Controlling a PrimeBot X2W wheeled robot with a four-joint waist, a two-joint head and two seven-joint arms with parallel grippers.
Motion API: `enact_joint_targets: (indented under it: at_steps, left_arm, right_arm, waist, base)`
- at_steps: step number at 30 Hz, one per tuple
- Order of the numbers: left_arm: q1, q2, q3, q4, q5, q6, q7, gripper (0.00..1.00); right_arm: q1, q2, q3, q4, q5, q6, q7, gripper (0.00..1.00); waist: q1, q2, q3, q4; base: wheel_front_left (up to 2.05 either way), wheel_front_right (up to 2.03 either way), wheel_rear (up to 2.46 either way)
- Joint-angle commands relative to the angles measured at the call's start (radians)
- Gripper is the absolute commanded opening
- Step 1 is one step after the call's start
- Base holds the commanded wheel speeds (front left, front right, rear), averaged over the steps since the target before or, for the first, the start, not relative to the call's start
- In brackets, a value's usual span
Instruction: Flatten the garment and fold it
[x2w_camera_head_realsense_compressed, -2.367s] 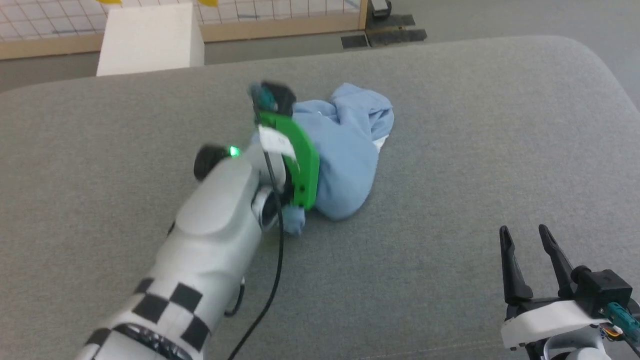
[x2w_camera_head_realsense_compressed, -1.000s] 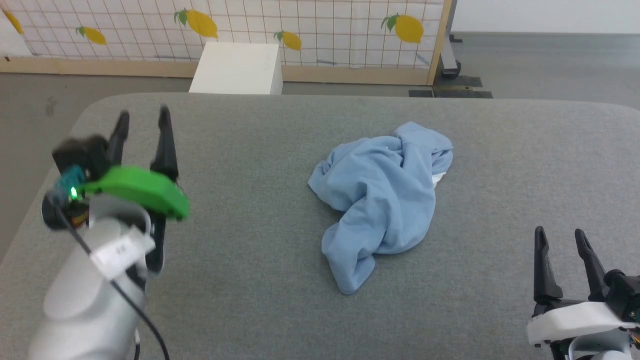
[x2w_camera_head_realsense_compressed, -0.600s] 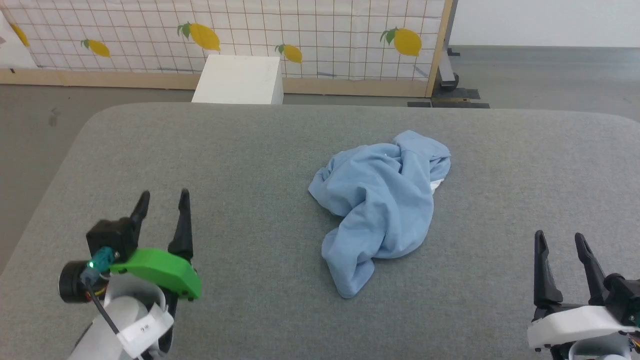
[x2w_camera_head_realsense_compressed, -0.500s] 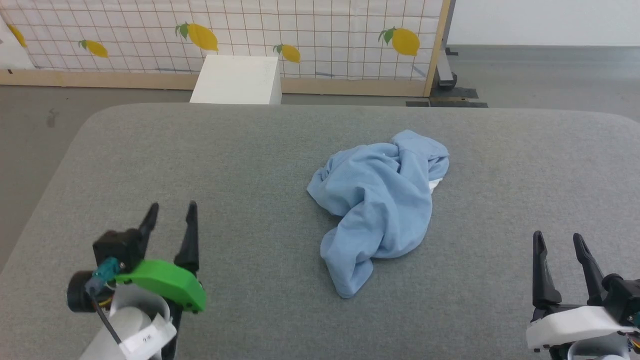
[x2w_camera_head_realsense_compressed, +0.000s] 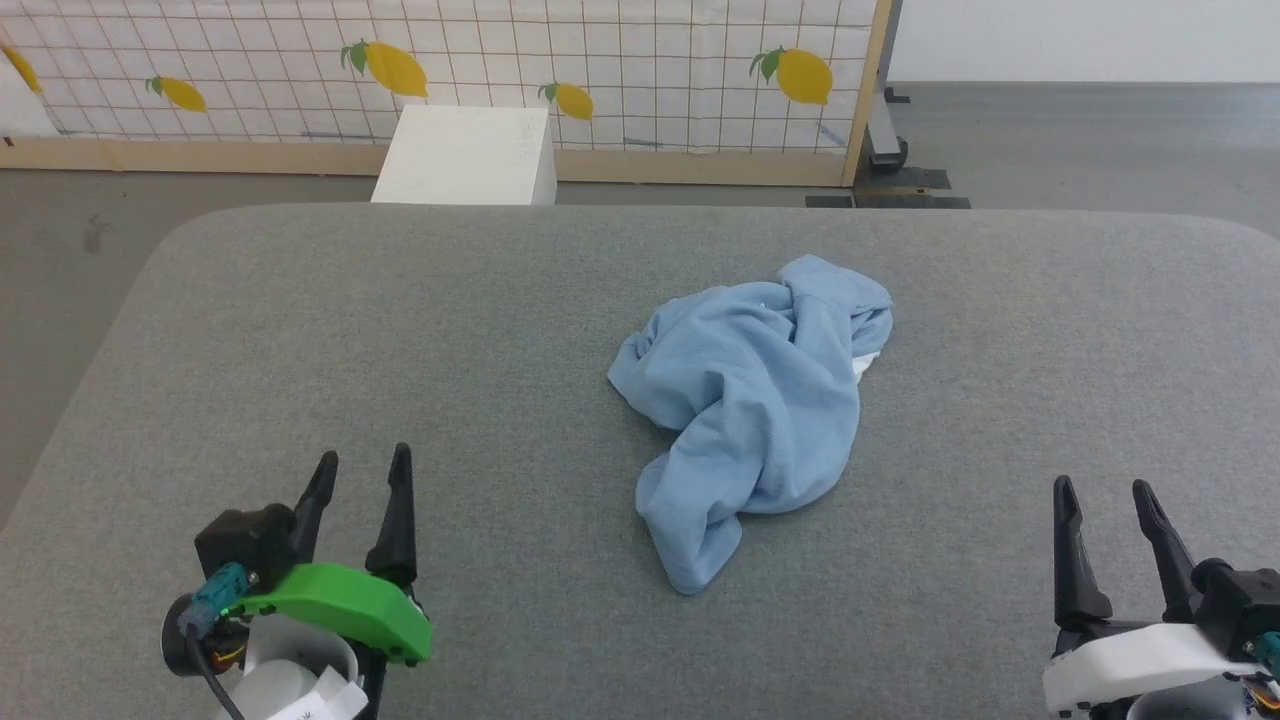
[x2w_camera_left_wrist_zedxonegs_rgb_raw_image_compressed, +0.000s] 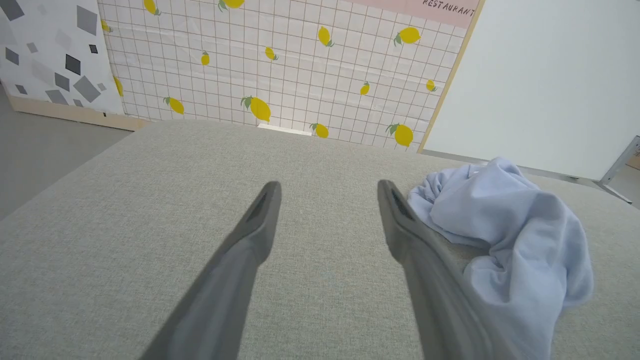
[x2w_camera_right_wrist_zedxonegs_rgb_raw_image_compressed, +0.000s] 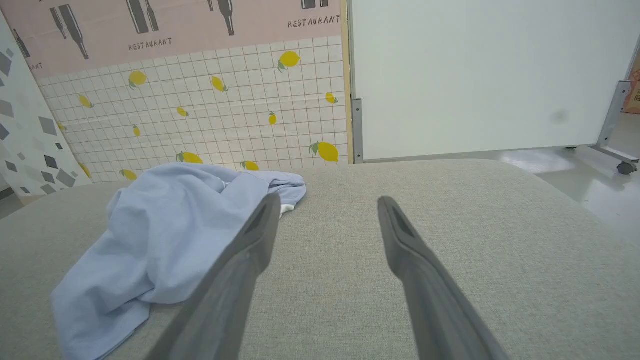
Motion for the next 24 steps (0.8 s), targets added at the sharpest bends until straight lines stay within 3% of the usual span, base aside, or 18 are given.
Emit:
enact_joint_targets:
  at_steps: [1,15,19,24]
  left_arm:
    - [0.019,-0.009,0.008,-0.006,0.011,-0.010,-0.004,1.00]
    - [0.031,-0.066,0.058,-0.002,0.062,-0.045,-0.004,1.00]
    - [0.025,-0.073,0.064,-0.001,0.083,-0.046,-0.005,1.00]
    - [0.009,-0.085,0.068,-0.007,0.102,-0.046,-0.005,1.00]
  right_arm:
    - [0.014,0.000,0.003,0.002,0.006,-0.002,-0.006,1.00]
    - [-0.011,0.000,0.003,-0.004,0.000,-0.002,0.023,1.00]
    - [-0.063,0.000,0.035,0.002,-0.009,-0.002,0.092,1.00]
    - [-0.202,0.000,0.086,0.044,-0.036,-0.002,0.264,1.00]
  waist:
    - [0.0000,0.0000,0.002,0.000]
    - [0.0000,0.0000,0.021,0.009]
    - [0.0000,0.0000,0.036,0.015]
    - [0.0000,0.0000,0.074,0.032]
  base:
    - [0.00,0.00,0.00]
    - [0.00,0.00,0.00]
    - [0.00,0.00,0.00]
    - [0.00,0.00,0.00]
